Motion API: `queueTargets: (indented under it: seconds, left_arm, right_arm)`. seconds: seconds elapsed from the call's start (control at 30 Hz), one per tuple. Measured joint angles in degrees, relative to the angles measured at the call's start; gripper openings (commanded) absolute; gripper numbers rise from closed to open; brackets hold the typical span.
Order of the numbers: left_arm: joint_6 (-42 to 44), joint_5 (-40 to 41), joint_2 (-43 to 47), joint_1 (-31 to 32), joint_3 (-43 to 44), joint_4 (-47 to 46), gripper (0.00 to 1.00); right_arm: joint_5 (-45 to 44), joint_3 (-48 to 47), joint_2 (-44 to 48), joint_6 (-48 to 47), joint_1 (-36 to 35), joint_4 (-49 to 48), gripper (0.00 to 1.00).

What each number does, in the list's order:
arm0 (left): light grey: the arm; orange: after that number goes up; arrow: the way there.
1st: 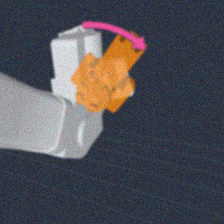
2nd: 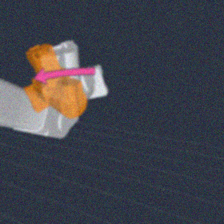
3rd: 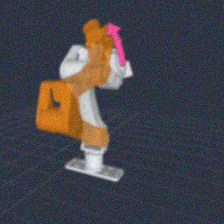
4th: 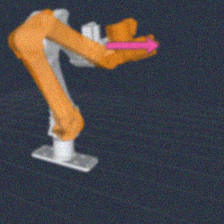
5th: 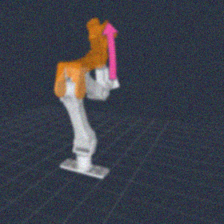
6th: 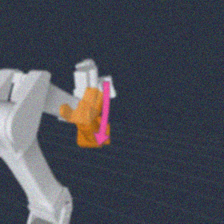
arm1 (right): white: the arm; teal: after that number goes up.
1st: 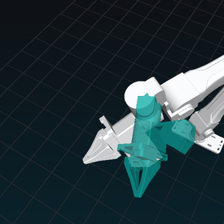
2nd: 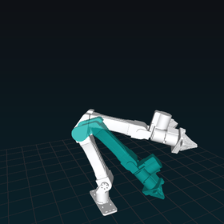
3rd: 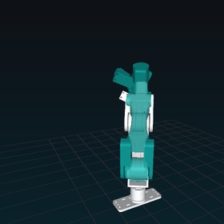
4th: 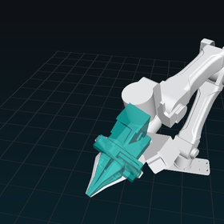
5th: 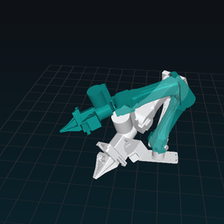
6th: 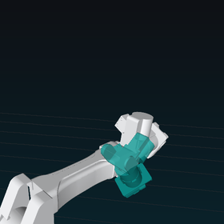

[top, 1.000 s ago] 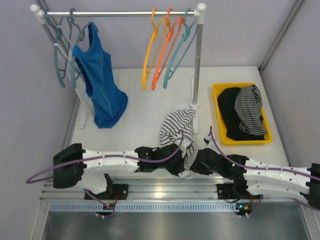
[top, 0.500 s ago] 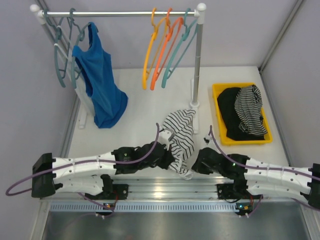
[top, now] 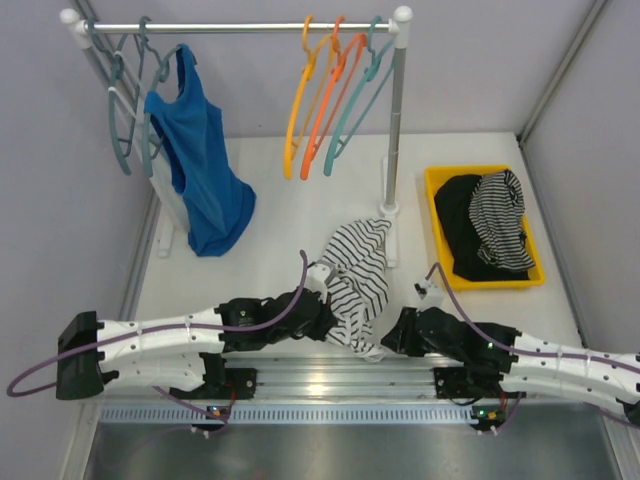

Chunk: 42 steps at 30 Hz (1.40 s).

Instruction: Place the tank top on the hanger

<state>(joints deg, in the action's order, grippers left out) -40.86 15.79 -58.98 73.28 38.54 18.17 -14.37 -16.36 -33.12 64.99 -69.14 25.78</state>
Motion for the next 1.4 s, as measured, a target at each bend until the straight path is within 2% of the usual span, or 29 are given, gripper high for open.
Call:
queueTargets:
  seconds: [0.37,0.6,0.8,0.97,1.4]
  left_arm:
    - [-1.07,0.39,0.02,-0.72,-0.15,0.11,0.00]
    - [-1.14,0.37,0.02,-1.36,-0.24,0.15,0.00]
    - [-1.22,0.17,0.02,-2.16,-0.72,0.33,0.00]
    - [-1.22,-0.11,0.02,-3.28,-0.74,0.35,0.00]
    - [-1.18,-3.15,-0.07,-7.78,-0.74,0.35,0.00]
  right_arm:
    - [1.84,5.68,5.51,-2.95,-1.46,-4.33,0.32]
    - [2.25,8.81,9.94,-4.33,-2.12,-5.73,0.40]
    - [3.02,9.27,15.21,-6.58,-2.34,-6.95,0.38]
    - [5.05,10.54,15.06,-8.55,-2.38,-8.31,0.37]
    - [6.75,11.10,10.78,-11.08,-2.67,-11.15,0.43]
